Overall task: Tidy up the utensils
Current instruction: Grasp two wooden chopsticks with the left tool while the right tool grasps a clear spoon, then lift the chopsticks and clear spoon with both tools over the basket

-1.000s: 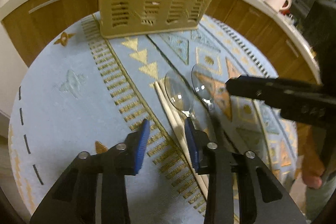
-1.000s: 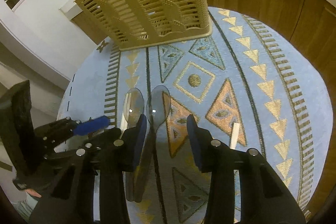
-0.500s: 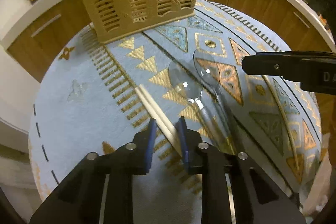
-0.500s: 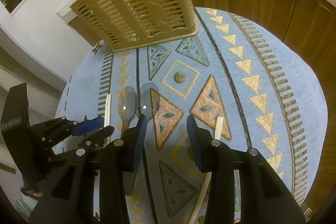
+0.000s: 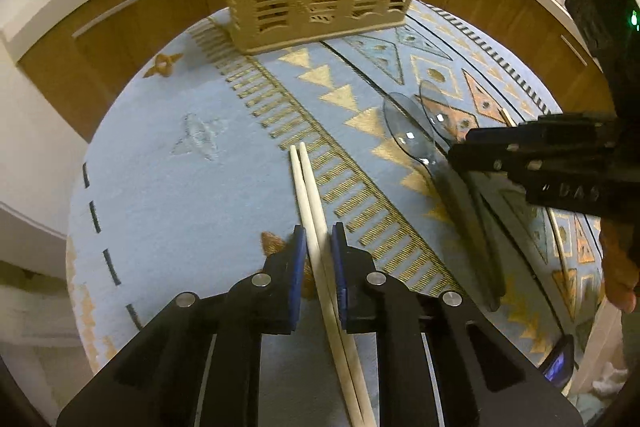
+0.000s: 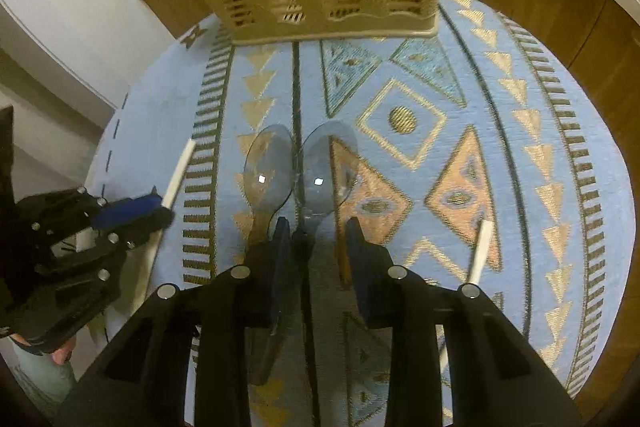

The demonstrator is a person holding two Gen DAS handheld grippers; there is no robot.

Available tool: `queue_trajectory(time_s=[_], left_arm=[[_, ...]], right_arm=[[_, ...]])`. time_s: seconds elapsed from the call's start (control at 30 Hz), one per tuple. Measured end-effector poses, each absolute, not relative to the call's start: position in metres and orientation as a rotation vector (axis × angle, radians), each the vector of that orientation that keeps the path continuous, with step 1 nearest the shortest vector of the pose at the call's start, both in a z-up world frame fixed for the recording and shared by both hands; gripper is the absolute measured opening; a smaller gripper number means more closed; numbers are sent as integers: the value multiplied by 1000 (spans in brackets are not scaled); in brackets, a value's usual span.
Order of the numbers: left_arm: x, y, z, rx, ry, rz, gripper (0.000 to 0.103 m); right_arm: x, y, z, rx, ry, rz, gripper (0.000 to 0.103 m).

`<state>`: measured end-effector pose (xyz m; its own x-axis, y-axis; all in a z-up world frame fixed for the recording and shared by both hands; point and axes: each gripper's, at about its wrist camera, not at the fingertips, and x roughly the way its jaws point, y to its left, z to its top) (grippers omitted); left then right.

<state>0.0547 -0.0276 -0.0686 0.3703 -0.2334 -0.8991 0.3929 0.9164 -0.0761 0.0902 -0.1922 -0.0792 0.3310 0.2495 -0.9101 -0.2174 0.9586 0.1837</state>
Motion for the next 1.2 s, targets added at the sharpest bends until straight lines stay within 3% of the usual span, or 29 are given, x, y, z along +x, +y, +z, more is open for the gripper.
queue_trajectory(time_s=[0.27,0.4,0.5,0.57,0.67,0.87,1.2], left_arm=[[64,-34,-70,182,1168,-432,15],[67,-43,-72,229,1202,-466,28],[67,-52,-73,306,1216,-462,28],[66,-57,-74,353,1217,-460,28],[64,-60,-74,386,1203,-444,12],[60,-51,-70,314,1173,-434,10],[42,-33,-11,105,907,-472,10]], right_arm=[[83,-167,-83,-176,1210,253,26],[85,-159,-84,-229,1253,278,26],[88,-159,-84,-234,1292,305,18],[90,-162,-84,-238,1308,311,11],[92,-167,-83,-224,1311,323,10],[91,-193,-79,-156,1288,337,10],[73,-220,-35,-64,1111,394,10]])
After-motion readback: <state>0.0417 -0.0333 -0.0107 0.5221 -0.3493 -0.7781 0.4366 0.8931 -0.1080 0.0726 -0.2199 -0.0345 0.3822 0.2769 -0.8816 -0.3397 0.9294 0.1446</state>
